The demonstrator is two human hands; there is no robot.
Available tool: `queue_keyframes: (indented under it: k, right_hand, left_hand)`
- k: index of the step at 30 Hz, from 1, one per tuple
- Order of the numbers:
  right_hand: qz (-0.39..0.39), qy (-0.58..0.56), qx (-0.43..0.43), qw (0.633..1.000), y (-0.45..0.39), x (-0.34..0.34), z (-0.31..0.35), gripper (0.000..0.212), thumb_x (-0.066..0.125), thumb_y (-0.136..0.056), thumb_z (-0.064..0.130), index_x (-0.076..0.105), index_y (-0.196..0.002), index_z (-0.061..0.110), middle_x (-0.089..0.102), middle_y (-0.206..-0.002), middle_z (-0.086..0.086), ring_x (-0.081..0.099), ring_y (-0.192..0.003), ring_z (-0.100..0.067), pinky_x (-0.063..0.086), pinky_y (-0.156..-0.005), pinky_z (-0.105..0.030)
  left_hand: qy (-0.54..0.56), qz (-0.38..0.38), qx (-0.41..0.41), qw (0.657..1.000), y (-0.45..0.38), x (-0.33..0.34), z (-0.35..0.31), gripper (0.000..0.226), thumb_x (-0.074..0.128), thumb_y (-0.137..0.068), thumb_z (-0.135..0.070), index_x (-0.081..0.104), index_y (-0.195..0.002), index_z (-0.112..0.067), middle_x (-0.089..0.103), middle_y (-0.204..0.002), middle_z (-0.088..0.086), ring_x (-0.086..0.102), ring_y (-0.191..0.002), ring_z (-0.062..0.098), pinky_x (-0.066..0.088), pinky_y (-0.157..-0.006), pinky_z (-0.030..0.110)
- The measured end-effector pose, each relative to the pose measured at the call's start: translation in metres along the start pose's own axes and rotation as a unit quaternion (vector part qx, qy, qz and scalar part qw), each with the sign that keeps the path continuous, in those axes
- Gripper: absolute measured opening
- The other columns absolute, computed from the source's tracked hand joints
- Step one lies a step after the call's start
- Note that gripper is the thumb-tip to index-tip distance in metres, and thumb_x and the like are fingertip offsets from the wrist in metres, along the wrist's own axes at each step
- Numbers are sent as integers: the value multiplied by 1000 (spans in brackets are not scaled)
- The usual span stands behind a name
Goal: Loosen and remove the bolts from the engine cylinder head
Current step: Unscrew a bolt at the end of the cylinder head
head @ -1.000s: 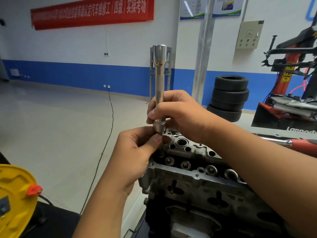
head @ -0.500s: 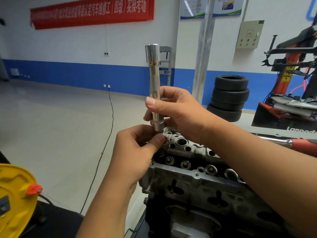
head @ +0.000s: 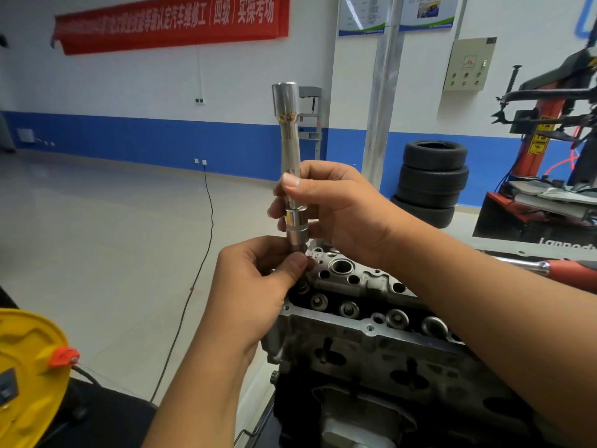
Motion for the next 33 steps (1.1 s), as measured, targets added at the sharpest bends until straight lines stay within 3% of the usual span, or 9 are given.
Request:
queue_keyframes:
  k: [5,9,12,19,26,31,33]
  right_hand:
    - [-17,-1,-10,1000,1,-2,1,16,74,-85,28,64,-88,15,73,-82,-10,69,-74,-23,57,-66,-33]
    - [-17,-10,-20,1000,1,-2,3,26,73,-86,27,57,-94,8,73,-82,-9,70,-74,-23,57,-64,-33]
    - [-11,-14,-25,1000,1,-1,5,22,72,-87,24,55,-87,9,75,-84,-11,71,-74,-25,57,-63,-33]
    - [15,-18,-8,1000,1,3,4,21,67,-91,27,61,-94,7,74,-89,-12,71,-77,-27,56,-66,-35]
    - [-6,-29,-7,1000,1,1,4,20,69,-89,31,62,-90,12,71,-81,-10,70,-75,-28,57,-62,-34]
    - [-12,-32,-13,999,1,0,5,21,72,-86,27,57,-82,14,71,-82,-14,70,-73,-30,57,-60,-36]
    - [-12,-30,-11,999,0,0,5,22,73,-85,27,57,-82,14,71,-82,-13,70,-73,-29,57,-61,-35]
  left_hand:
    - [20,-10,-5,1000,0,1,0,20,76,-91,-5,78,-90,-25,81,-84,-4,79,-83,12,56,-80,28]
    - [19,-12,-7,1000,0,1,-1,20,76,-90,-5,78,-90,-25,81,-83,-4,79,-81,11,56,-80,29]
    - [11,-13,-1,1000,-1,0,-2,20,79,-88,-5,78,-87,-26,81,-82,-3,79,-81,13,57,-78,29]
    - [-25,-32,0,999,-4,-7,1,22,88,-80,-13,79,-76,-33,80,-80,-7,77,-76,12,57,-60,18]
    - [-60,67,-10,996,1,1,-2,24,66,-101,-18,80,-94,-35,80,-95,-17,73,-92,-3,50,-84,26]
    - [-70,72,-21,995,2,2,-3,43,57,-107,-12,79,-93,-46,81,-95,-12,75,-96,4,53,-94,34]
    - [-74,73,-25,994,1,2,-1,37,55,-108,-10,79,-97,-36,81,-93,-10,75,-94,4,53,-94,36]
Point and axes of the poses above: each hand's wrist, its own y-axis away from the middle knuckle, its own x-axis out of the palm, z = x × y, the point moved 6 cm from there along -y, towards the middle knuckle
